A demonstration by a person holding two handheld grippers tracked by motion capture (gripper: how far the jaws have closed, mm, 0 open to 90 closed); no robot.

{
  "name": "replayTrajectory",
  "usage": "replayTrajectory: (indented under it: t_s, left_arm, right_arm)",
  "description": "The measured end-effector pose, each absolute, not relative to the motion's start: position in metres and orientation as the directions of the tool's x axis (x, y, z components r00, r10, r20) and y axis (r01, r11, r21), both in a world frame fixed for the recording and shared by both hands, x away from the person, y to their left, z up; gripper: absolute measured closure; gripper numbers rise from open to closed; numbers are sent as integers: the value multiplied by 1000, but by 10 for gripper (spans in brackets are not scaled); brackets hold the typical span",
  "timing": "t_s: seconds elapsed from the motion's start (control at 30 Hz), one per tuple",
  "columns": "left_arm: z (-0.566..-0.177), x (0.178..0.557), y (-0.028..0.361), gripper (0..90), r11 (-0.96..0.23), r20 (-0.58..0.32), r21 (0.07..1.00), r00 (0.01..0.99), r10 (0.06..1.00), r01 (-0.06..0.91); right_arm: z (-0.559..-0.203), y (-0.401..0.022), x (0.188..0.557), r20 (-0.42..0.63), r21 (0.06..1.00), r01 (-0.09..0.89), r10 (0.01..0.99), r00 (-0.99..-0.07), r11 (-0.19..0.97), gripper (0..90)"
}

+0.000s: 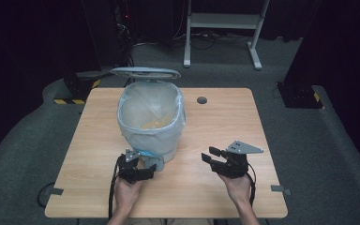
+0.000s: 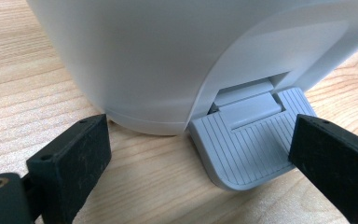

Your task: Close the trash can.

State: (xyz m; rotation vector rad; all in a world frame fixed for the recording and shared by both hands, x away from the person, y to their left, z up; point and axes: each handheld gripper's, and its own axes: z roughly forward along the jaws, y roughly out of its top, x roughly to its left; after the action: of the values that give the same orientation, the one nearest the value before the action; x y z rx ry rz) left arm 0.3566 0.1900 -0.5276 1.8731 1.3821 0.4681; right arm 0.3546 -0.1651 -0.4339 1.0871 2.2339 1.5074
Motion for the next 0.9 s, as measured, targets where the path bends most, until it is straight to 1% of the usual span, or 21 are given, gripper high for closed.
replayTrajectory:
  t_s: [0.23,0.37,0.57,0.73,0.9]
  left_arm:
    - [-528,357,190,57,-136,-140,745,351,926,654]
    - [-528,357,190,58,-135,-140,745,351,926,654]
    - [-527,356,190,51,-133,-133,751,345,929,647]
    - [-526,354,190,51,-138,-123,760,350,929,635]
    - [-526,355,191,48,-132,-132,760,351,927,637]
  right_arm:
    - [-459,-165,359,200,844,490,721,-663,216,543]
    - [-469,-164,361,181,831,502,738,-650,238,540]
    - [-489,-160,366,124,797,529,778,-616,291,529]
    - [-501,-161,370,78,774,550,814,-575,314,510]
    - [-513,-161,373,35,753,566,839,-543,335,489]
